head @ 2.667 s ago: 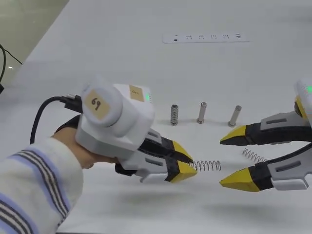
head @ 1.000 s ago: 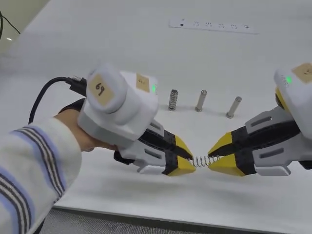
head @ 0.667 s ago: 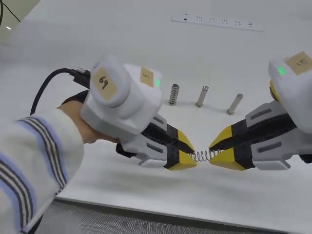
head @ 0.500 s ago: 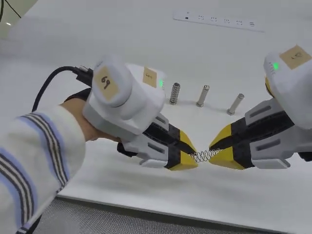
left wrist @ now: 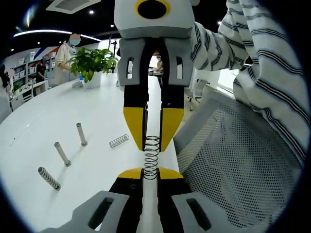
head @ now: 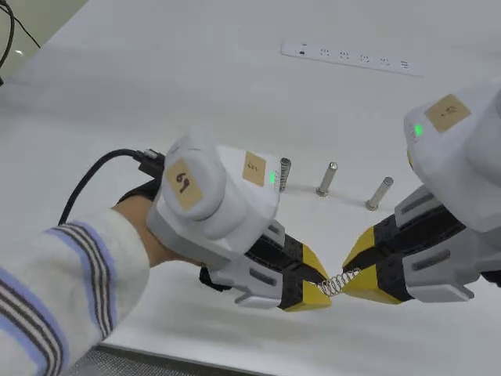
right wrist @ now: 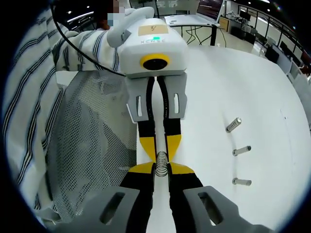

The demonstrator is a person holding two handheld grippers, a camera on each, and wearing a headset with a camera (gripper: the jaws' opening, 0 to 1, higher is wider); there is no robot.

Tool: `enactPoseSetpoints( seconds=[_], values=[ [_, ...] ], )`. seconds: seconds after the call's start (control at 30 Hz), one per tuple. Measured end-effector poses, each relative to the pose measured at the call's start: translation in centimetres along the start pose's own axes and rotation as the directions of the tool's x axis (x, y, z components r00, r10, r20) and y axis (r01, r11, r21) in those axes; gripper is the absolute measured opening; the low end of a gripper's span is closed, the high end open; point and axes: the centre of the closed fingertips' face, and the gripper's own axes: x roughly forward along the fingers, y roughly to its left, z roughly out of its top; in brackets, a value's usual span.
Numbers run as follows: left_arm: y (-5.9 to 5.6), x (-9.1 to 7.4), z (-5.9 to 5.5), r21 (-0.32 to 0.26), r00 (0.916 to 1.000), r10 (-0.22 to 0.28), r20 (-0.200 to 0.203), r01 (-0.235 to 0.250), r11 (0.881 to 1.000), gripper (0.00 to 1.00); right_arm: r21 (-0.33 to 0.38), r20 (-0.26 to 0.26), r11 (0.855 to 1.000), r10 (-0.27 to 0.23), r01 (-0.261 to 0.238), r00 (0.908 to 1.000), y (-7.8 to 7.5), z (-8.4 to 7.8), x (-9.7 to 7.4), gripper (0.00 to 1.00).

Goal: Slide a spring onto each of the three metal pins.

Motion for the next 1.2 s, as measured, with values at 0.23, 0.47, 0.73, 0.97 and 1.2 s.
enactPoseSetpoints(
  seconds=[0.23, 0.47, 0.73, 0.97, 1.2],
  values=[
    [-0.2, 0.3, 0.1, -0.009, 0.9999, -0.011, 0.013, 0.012, 1.0, 0.03, -0.013, -0.03, 1.0, 0.005, -0.005, 0.9995, 0.2, 0.0, -0.1, 0.08],
    [0.2, 0.3, 0.3, -0.012, 0.9998, -0.002, 0.02, 0.003, 1.0, 0.03, -0.021, -0.045, 1.0, 0.002, -0.003, 0.999, -0.1, 0.2, -0.4, 0.08],
    [0.3, 0.5, 0.7, -0.017, 0.9995, 0.002, 0.031, -0.001, 1.0, 0.03, -0.035, -0.059, 0.999, -0.002, 0.0, 0.9983, -0.2, 0.2, -0.8, 0.08],
    [0.4, 0.5, 0.9, -0.013, 0.9991, 0.008, 0.041, -0.007, 1.0, 0.03, -0.028, -0.061, 1.0, -0.003, 0.001, 0.9981, -0.3, 0.1, -1.0, 0.08],
    [0.3, 0.8, 1.1, -0.039, 0.9983, 0.005, 0.058, -0.002, 0.999, 0.03, -0.024, -0.082, 1.0, -0.001, -0.001, 0.9966, -0.3, -0.1, -1.2, 0.08]
  ],
)
